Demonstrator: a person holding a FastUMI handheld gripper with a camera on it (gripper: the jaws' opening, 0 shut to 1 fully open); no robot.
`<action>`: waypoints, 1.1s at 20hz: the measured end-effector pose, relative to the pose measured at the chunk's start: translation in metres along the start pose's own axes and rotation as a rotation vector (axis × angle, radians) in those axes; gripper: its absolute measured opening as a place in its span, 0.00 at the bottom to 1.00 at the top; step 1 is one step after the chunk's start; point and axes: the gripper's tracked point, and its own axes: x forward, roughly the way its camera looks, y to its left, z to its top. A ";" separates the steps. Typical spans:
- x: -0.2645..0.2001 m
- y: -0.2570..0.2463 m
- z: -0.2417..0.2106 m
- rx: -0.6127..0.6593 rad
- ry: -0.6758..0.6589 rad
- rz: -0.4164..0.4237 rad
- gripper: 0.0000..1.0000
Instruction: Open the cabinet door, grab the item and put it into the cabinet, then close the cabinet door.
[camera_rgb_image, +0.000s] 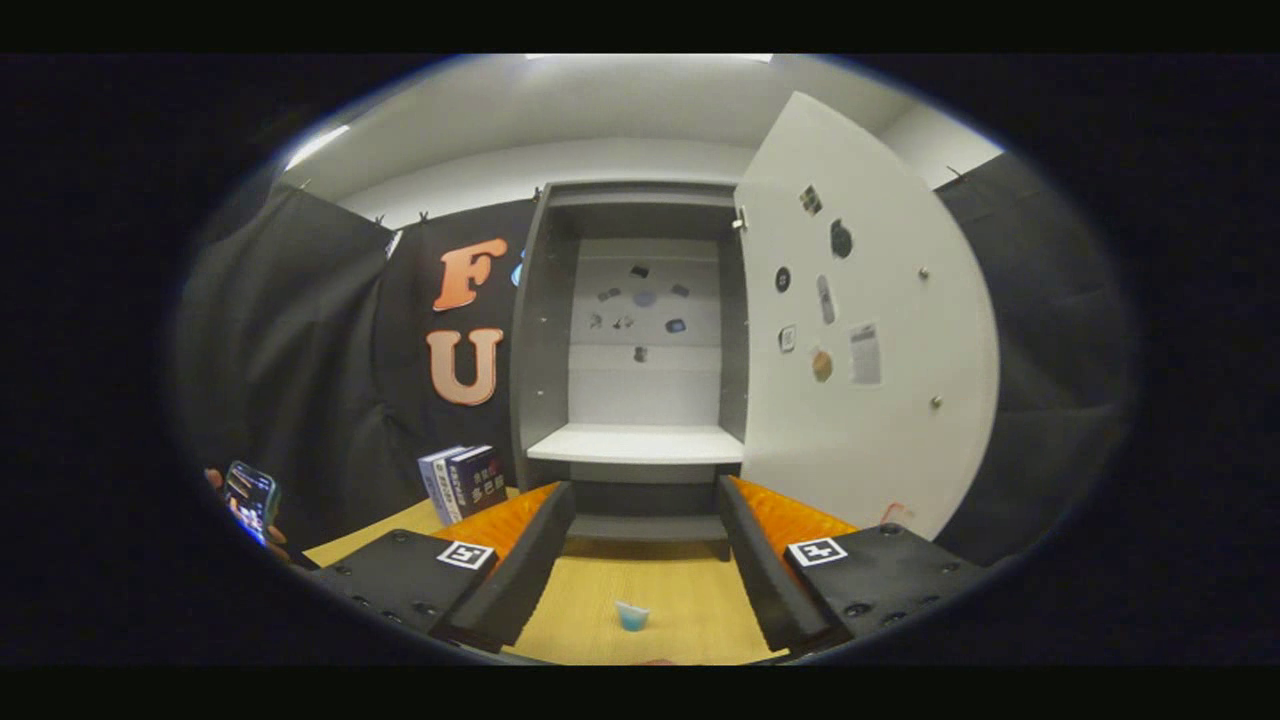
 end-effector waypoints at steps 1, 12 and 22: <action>0.015 0.002 -0.031 -0.012 0.052 -0.005 0.92; 0.077 -0.008 -0.269 0.027 0.475 -0.061 0.93; 0.078 -0.009 -0.331 0.103 0.608 -0.064 0.71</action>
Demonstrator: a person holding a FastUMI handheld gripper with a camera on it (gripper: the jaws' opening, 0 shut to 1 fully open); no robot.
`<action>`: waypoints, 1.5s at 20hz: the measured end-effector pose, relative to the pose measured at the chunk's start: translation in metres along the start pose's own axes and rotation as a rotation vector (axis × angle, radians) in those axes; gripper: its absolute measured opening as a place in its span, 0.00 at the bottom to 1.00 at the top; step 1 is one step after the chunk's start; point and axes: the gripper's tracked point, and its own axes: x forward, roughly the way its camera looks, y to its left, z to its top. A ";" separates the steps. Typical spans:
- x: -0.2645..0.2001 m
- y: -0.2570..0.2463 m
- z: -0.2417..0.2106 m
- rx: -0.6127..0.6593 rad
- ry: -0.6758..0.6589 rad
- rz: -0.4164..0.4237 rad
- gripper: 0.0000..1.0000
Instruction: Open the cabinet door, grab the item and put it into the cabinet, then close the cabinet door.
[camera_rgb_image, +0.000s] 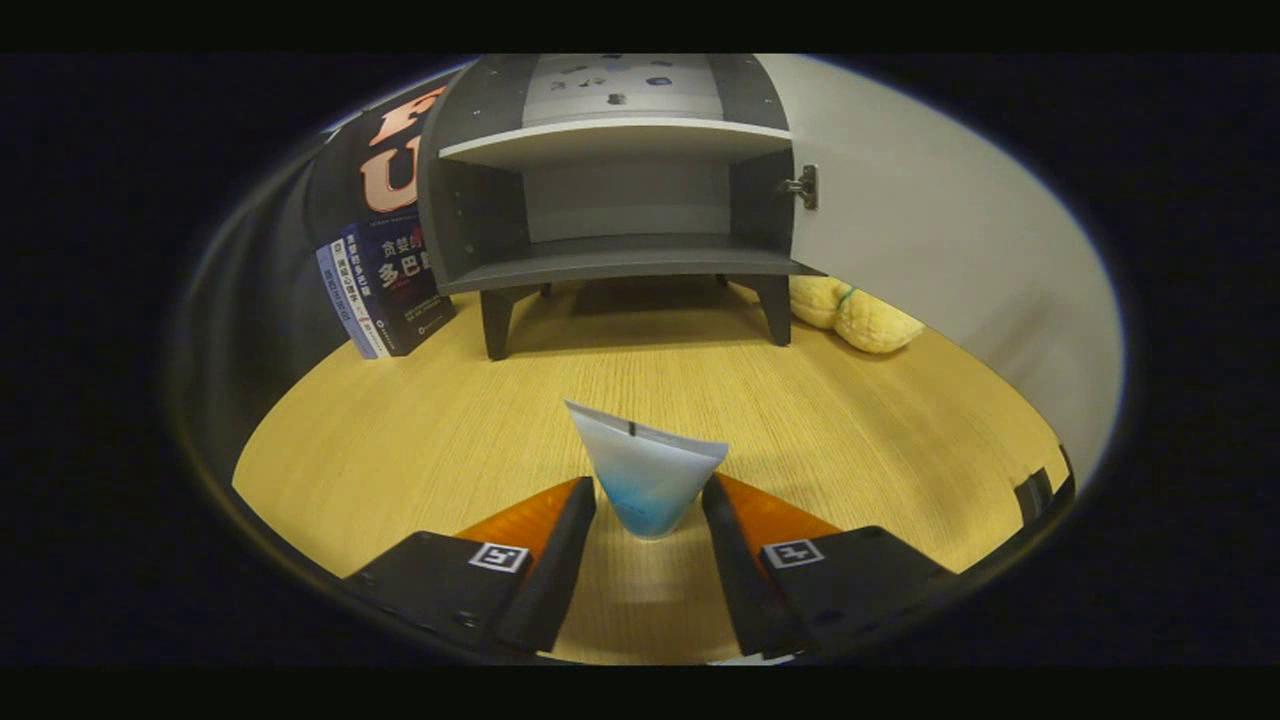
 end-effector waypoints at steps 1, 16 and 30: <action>-0.002 0.001 0.002 0.010 -0.001 0.008 0.53; -0.145 0.050 0.215 -0.129 -0.384 0.156 0.49; -0.031 0.088 0.487 -0.056 -0.379 0.208 0.48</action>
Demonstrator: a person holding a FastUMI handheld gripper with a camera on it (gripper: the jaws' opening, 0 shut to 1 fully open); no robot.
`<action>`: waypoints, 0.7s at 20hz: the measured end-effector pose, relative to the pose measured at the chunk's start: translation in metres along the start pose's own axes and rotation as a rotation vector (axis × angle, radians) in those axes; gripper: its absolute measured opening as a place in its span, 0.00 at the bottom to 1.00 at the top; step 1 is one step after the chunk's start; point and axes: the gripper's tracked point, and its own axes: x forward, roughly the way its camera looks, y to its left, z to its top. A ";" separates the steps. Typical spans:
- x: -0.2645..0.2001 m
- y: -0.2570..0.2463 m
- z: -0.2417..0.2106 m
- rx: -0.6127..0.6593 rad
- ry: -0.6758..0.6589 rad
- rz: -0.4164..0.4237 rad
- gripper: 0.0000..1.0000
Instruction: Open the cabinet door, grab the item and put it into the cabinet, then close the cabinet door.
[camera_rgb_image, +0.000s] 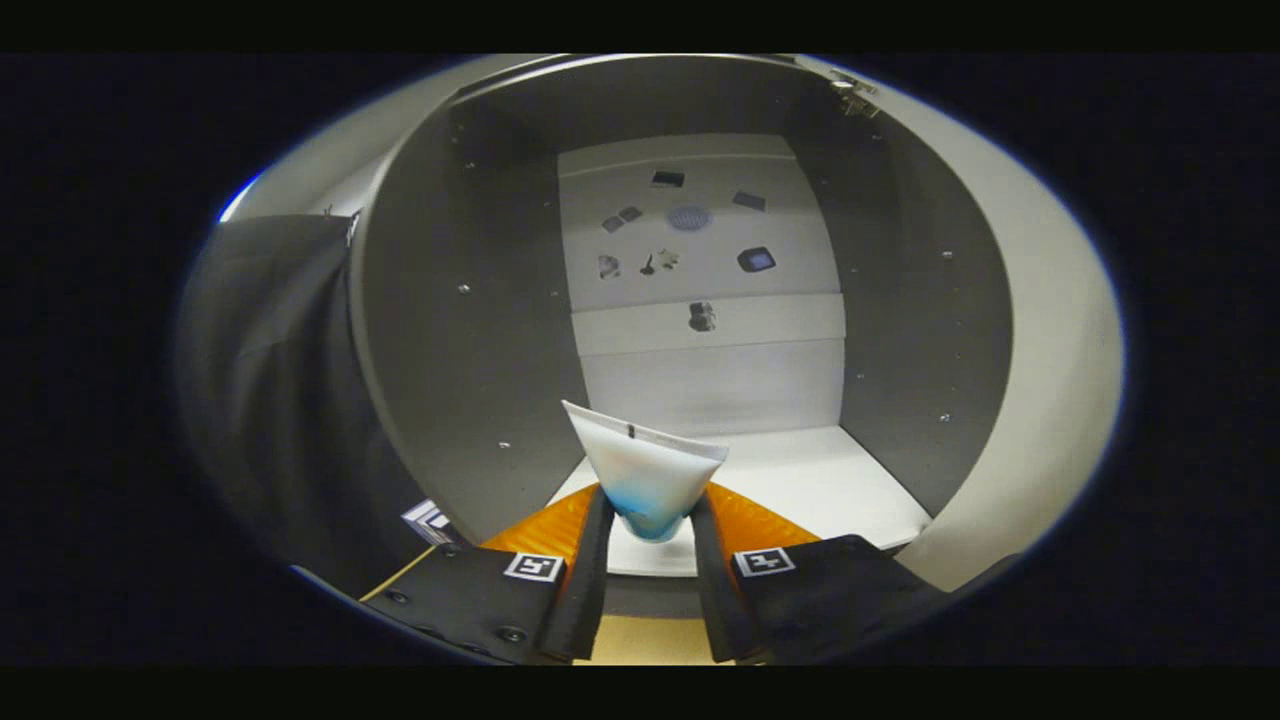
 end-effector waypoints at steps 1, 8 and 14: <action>0.018 -0.009 -0.003 -0.016 0.039 -0.027 0.48; 0.062 -0.022 -0.039 -0.014 0.288 -0.044 0.49; 0.071 -0.019 -0.043 -0.013 0.292 -0.046 0.54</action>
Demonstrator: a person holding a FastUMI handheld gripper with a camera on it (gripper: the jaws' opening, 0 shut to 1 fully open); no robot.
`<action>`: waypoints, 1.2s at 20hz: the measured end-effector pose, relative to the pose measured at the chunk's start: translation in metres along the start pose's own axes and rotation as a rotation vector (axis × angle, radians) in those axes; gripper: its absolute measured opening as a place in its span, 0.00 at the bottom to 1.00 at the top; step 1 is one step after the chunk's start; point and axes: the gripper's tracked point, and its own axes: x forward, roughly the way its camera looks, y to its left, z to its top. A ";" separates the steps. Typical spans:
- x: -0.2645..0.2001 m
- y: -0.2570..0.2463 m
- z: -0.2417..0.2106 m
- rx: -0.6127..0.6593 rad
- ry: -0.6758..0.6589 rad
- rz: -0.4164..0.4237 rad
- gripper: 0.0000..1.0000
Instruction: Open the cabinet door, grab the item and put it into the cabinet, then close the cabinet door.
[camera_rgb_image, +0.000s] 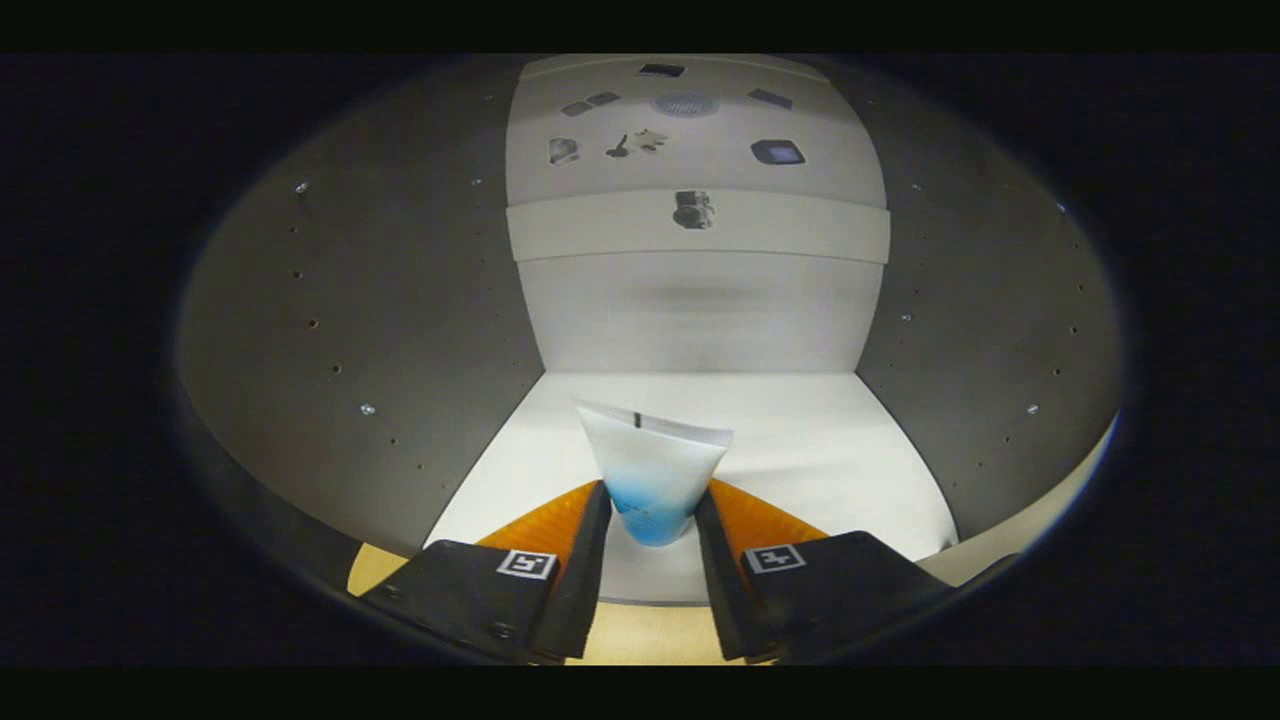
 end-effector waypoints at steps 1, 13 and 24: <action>-0.001 0.001 0.001 -0.001 -0.003 -0.001 0.58; -0.118 0.010 0.024 -0.035 -0.196 0.005 0.95; -0.340 0.020 -0.004 -0.062 -0.454 0.101 0.95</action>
